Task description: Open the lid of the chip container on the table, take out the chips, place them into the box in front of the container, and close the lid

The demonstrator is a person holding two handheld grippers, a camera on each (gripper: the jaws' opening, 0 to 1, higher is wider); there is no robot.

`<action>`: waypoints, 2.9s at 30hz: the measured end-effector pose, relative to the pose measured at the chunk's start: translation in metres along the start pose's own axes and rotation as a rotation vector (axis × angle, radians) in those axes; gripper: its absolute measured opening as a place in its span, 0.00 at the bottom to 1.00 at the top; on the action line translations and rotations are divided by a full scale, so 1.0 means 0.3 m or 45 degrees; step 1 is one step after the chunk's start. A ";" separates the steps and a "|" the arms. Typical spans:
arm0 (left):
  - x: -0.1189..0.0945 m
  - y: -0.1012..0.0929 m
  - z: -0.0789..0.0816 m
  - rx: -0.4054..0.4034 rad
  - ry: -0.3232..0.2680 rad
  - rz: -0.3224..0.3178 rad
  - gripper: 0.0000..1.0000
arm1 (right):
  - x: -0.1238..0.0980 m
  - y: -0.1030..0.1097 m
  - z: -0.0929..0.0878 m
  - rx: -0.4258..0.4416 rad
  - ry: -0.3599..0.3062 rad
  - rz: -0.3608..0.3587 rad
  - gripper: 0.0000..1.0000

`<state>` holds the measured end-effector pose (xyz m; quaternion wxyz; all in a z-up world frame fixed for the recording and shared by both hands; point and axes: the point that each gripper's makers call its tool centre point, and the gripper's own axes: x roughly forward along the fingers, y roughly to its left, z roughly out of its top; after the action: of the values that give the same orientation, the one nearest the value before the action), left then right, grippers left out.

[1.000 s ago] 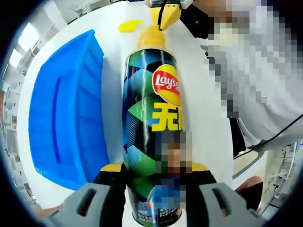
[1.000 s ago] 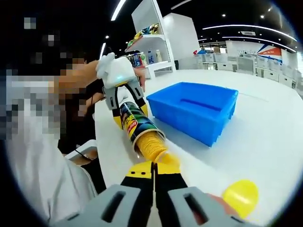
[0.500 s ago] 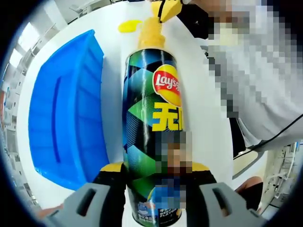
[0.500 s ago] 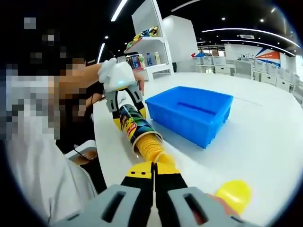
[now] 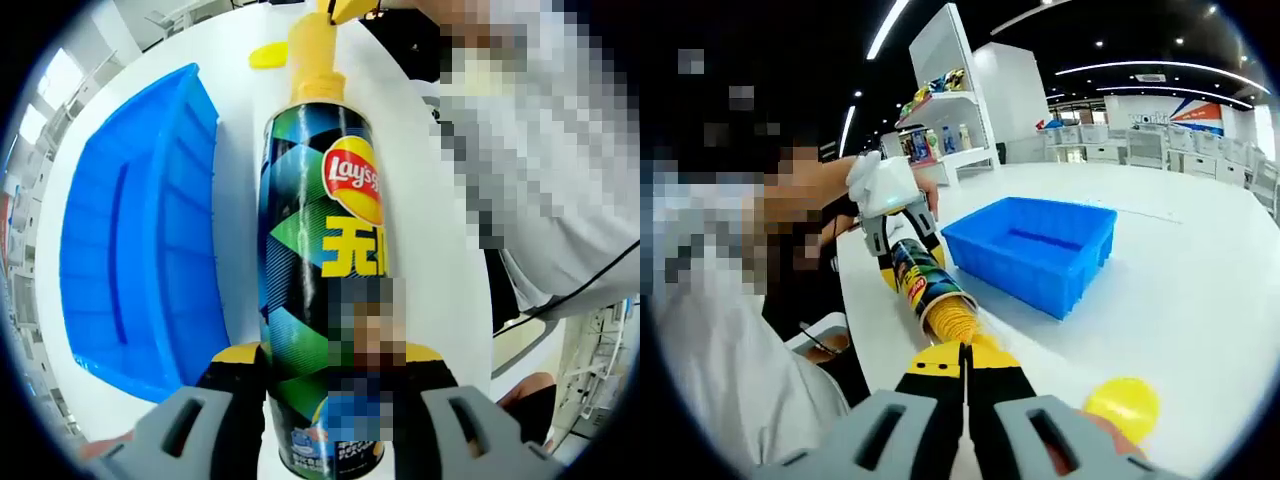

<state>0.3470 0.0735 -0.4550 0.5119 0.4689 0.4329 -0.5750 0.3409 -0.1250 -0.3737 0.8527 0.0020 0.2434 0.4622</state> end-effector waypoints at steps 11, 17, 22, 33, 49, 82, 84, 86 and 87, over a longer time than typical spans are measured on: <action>0.000 0.005 -0.002 -0.001 0.006 0.004 0.49 | -0.036 -0.025 0.048 0.050 -0.065 -0.007 0.01; -0.001 0.006 -0.004 -0.004 -0.003 0.003 0.49 | -0.045 -0.034 0.103 0.135 -0.117 0.005 0.01; 0.001 0.007 -0.006 -0.006 -0.013 0.007 0.49 | -0.042 -0.072 0.162 0.219 -0.161 -0.011 0.01; 0.005 -0.002 0.003 -0.009 -0.006 0.002 0.49 | 0.051 -0.098 0.336 0.163 -0.197 -0.023 0.01; 0.002 -0.006 -0.004 -0.009 0.005 0.007 0.49 | 0.278 -0.161 0.428 0.311 -0.141 0.039 0.01; 0.005 0.006 -0.004 -0.015 -0.023 0.003 0.50 | 0.591 -0.266 0.263 0.442 0.151 -0.097 0.02; 0.005 0.007 -0.005 -0.015 -0.023 0.004 0.50 | 0.599 -0.266 0.252 0.437 0.167 -0.108 0.02; 0.005 0.008 -0.006 -0.014 -0.023 0.007 0.50 | 0.615 -0.281 0.241 0.427 0.180 -0.118 0.02; 0.005 0.008 -0.007 -0.014 -0.023 0.007 0.50 | 0.615 -0.285 0.250 0.417 0.182 -0.125 0.02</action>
<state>0.3496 0.0749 -0.4568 0.5200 0.4621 0.4299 -0.5755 0.5233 -0.0117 -0.4032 0.8430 0.0962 0.3752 0.3733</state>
